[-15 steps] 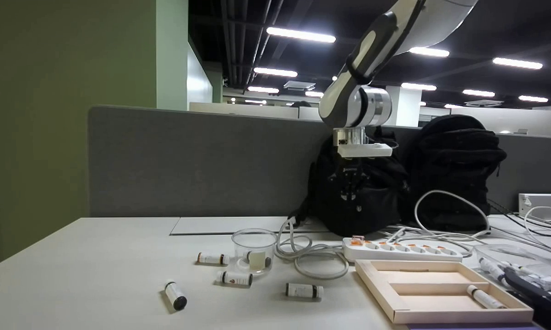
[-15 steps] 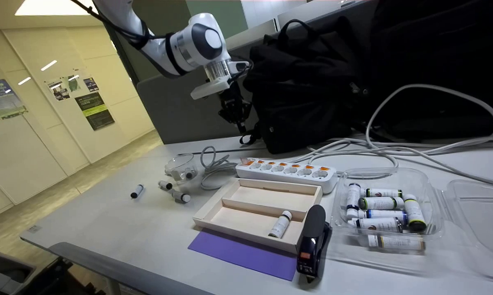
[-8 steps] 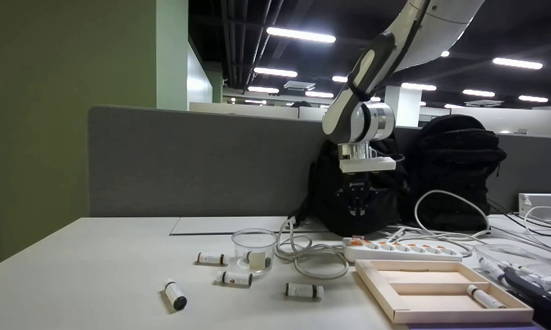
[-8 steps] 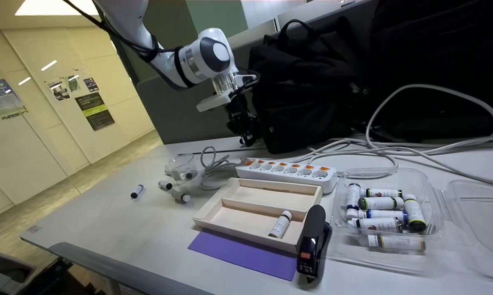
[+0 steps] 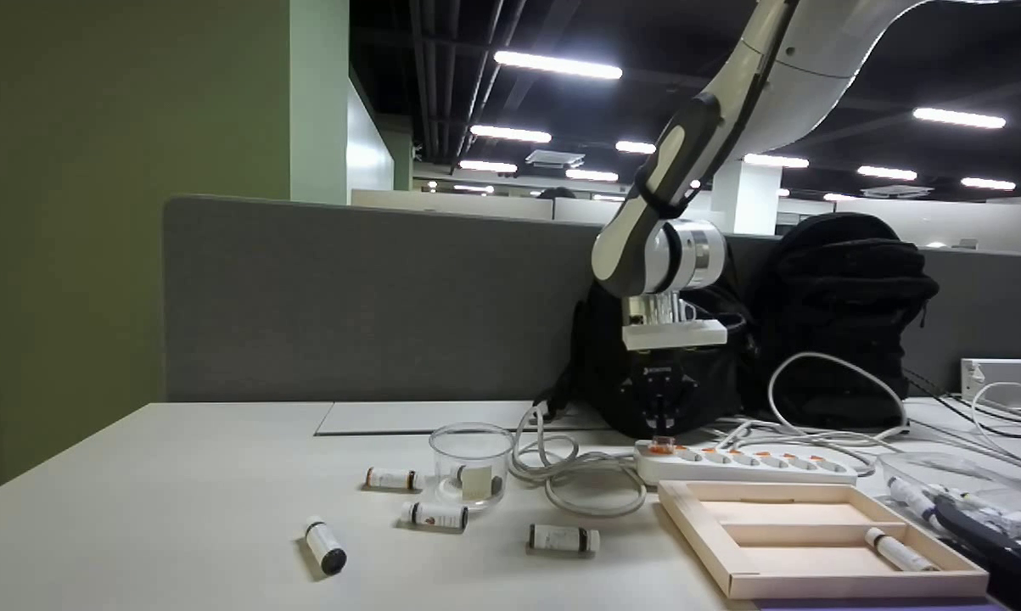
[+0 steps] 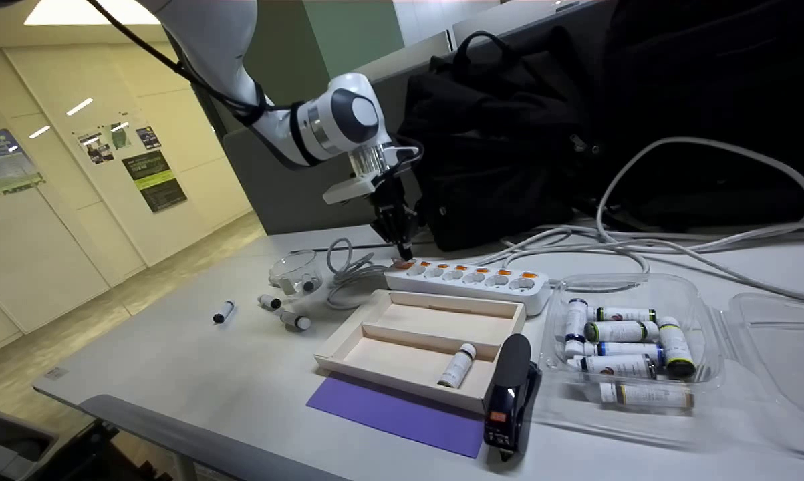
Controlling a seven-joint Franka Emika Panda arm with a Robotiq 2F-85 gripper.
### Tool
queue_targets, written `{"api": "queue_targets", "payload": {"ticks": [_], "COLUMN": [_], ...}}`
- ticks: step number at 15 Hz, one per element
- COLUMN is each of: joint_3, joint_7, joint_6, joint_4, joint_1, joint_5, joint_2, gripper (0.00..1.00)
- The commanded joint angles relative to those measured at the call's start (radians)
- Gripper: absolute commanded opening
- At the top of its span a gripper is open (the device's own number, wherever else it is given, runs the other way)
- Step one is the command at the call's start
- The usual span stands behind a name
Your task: Turn on the main adapter switch
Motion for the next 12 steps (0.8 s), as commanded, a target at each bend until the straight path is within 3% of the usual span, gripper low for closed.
{"api": "queue_targets", "payload": {"ticks": [1, 7, 12], "joint_3": [-0.015, -0.021, 0.025], "joint_7": [0.049, 0.061, -0.049], "joint_6": [0.018, 0.025, 0.162], "joint_4": [0.036, 0.029, -0.008], "joint_1": [0.023, 0.029, -0.063], "joint_5": [0.003, 0.007, 0.07], "joint_2": [0.034, 0.043, 0.053], "gripper": [0.0, 0.0, 0.0]}}
